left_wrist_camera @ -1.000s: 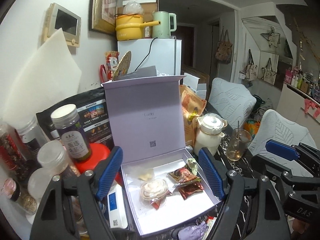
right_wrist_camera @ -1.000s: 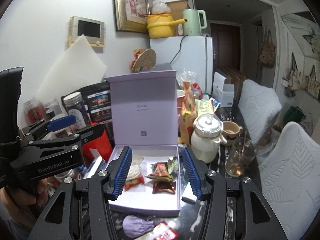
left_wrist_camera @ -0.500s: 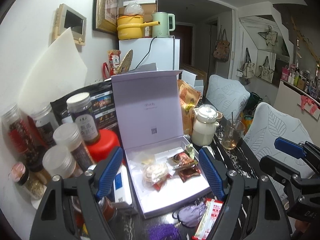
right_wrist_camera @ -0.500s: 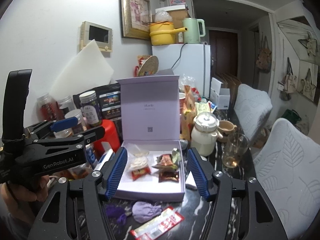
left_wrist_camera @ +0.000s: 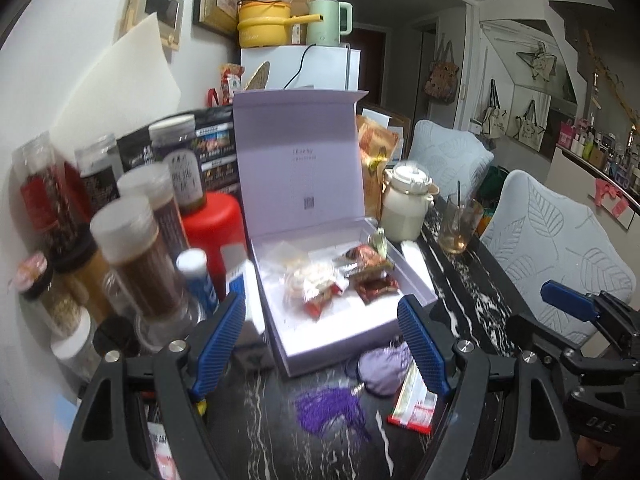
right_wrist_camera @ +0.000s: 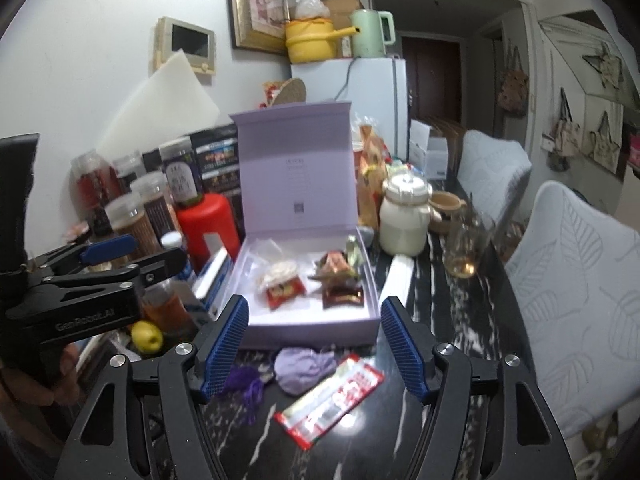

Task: Organize soft objects
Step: 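Withdraw both tools from the box and lower them toward the lavender pouch, then grasp the lavender pouch with the left tool while the right grasps the red-white packet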

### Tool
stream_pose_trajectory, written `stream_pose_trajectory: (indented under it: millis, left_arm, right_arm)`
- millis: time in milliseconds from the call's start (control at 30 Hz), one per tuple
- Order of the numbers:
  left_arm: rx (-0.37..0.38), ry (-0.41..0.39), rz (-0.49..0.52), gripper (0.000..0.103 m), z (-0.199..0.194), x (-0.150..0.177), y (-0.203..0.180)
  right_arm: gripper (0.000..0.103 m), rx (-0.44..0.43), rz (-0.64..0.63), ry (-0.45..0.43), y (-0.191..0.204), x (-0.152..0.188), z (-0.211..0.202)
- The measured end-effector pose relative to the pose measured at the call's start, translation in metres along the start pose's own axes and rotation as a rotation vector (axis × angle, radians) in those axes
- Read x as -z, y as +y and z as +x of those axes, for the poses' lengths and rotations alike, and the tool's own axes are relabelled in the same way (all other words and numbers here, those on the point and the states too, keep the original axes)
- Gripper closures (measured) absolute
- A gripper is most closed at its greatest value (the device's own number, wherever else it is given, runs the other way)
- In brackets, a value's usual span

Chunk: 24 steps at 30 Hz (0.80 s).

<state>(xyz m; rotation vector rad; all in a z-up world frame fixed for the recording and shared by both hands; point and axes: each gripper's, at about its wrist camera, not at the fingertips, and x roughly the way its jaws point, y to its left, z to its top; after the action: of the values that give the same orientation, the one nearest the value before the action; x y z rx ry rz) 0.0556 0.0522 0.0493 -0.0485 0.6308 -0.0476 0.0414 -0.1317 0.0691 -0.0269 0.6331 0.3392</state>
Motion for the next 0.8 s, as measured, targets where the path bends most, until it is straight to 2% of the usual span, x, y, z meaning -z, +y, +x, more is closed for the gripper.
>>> stream_pose_trajectory:
  millis: [267,467,800]
  left_arm:
    - [0.036,0.059,-0.025,0.025,0.006,0.034,0.008]
    - [0.032,0.111,-0.032,0.025,0.019,0.058,0.014]
    - [0.052,0.163,-0.065,0.025,0.04,0.088,0.021]
  right_arm:
    - [0.034,0.025,0.025,0.068,0.008,0.03,0.015]
    - [0.034,0.069,0.028,0.11,0.012,0.054,0.028]
    - [0.034,0.082,0.123,0.272,0.001,0.097,0.079]
